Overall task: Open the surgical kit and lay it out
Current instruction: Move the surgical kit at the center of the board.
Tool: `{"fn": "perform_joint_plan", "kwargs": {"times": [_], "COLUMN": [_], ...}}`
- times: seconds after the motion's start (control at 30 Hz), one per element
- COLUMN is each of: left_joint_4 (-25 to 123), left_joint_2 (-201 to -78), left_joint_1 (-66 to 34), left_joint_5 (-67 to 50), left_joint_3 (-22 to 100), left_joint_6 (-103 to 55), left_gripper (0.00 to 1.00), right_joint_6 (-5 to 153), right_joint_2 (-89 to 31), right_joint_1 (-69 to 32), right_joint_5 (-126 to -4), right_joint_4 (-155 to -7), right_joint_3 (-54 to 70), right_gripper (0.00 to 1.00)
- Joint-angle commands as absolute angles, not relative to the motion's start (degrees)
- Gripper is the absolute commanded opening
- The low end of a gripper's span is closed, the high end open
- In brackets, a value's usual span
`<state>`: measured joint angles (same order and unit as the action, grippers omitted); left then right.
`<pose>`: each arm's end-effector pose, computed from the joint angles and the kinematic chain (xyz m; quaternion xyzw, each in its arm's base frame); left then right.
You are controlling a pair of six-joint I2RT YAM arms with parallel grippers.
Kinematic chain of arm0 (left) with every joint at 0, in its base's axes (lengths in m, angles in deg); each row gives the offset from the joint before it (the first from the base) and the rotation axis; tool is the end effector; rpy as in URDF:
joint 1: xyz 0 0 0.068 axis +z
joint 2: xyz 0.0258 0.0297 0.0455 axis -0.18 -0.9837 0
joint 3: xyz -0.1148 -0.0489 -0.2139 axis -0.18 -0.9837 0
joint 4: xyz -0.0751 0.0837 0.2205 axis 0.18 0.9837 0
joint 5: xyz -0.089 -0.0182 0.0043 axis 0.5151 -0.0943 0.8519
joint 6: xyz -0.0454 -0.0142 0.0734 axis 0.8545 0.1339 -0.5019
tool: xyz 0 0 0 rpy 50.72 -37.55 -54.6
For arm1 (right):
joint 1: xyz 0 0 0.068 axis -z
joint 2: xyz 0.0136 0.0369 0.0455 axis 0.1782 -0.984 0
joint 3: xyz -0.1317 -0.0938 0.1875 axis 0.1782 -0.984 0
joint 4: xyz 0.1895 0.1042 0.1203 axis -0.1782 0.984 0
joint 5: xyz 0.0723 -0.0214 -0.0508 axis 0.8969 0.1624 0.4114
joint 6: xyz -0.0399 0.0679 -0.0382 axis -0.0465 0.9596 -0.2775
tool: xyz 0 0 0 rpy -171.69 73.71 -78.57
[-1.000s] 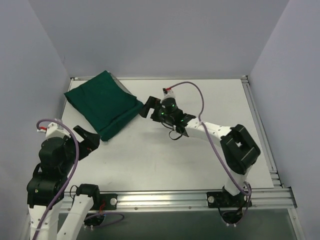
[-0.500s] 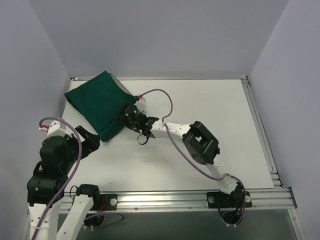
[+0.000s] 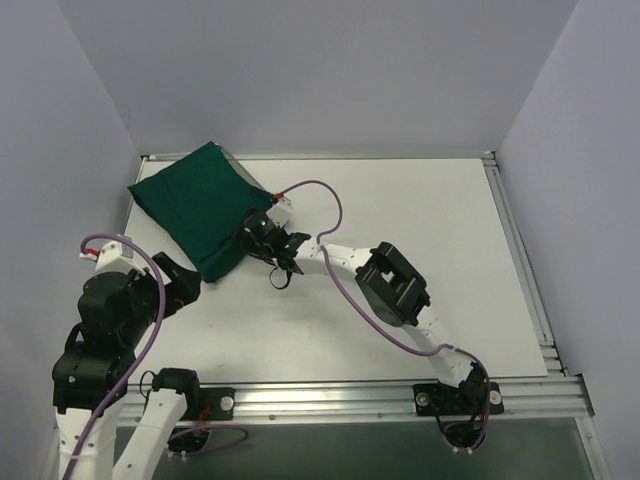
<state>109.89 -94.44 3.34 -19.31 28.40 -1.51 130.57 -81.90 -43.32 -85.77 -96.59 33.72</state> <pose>0.1142 -0.0104 0.3347 -0.2094 0.8288 -0.1616 0.4931 0.3436 0.4350 0.1677 0.1385 0.7908 0.4528 0.3879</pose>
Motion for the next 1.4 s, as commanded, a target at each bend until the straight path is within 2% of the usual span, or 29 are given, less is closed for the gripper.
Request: {"fn": "perform_joint_plan", "kwargs": {"times": [0.0, 0.13, 0.23, 0.27, 0.43, 0.47, 0.53, 0.8, 0.87, 1.0, 1.17, 1.33, 1.37], "left_joint_4": [110.03, 110.12, 110.12, 109.95, 108.98, 108.81, 109.15, 108.89, 107.75, 104.24, 97.3, 90.71, 90.18], "left_joint_2": [-94.45, -94.89, -95.07, -95.24, -97.43, -98.14, -100.42, -103.86, -104.3, -105.53, -111.67, -120.44, -121.86], "left_joint_1": [3.51, 3.51, 3.51, 3.51, 3.51, 3.51, 3.51, 3.43, 3.43, 3.43, 2.99, -0.96, -3.32], "left_joint_5": [-18.18, -17.03, -16.59, -16.59, -14.31, -13.78, -12.99, -8.95, -7.99, -4.56, -0.16, -1.55, -3.3], "left_joint_3": [30.41, 30.32, 30.14, 30.14, 30.32, 30.58, 31.11, 30.85, 30.41, 28.83, 26.02, 26.45, 27.67], "left_joint_6": [-2.81, -2.64, -2.37, -2.2, -3.34, -4.3, -5.09, -6.15, -5.28, -2.99, 0.17, 1.93, 2.19], "left_gripper": [0.96, 0.97, 0.99, 1.0, 1.0, 1.0, 1.0, 1.0, 0.95, 0.95, 0.91, 0.89, 0.89], "right_joint_6": [131.84, 130.96, 130.87, 131.31, 130.61, 129.91, 127.89, 118.67, 114.8, 109.18, 101.97, 93.97, 93.35], "right_joint_2": [-82.79, -83.23, -83.67, -83.33, -78.15, -77.35, -75.51, -65.49, -62.24, -56.27, -52.12, -54.4, -54.67], "right_joint_1": [-42.65, -42.38, -41.86, -41.68, -39.93, -39.4, -37.21, -27.1, -24.82, -17.09, -10.4, -3.47, -2.58], "right_joint_5": [-88.79, -88.71, -88.01, -87.74, -88.36, -87.66, -86.25, -76.07, -73.95, -70.79, -66.48, -63.31, -61.83], "right_joint_4": [-96.43, -98.9, -98.19, -98.19, -100.39, -100.48, -100.04, -103.2, -102.59, -98.63, -94.95, -88.18, -87.39], "right_joint_3": [34.84, 34.22, 34.84, 34.41, 26.68, 25.8, 23.08, 7.61, 4.19, -0.21, -0.32, 3.11, 3.2], "right_gripper": [0.52, 0.5, 0.41, 0.32, 0.15, 0.08, 0.0, 0.0, 0.0, 0.0, 0.03, 0.03, 0.09]}}
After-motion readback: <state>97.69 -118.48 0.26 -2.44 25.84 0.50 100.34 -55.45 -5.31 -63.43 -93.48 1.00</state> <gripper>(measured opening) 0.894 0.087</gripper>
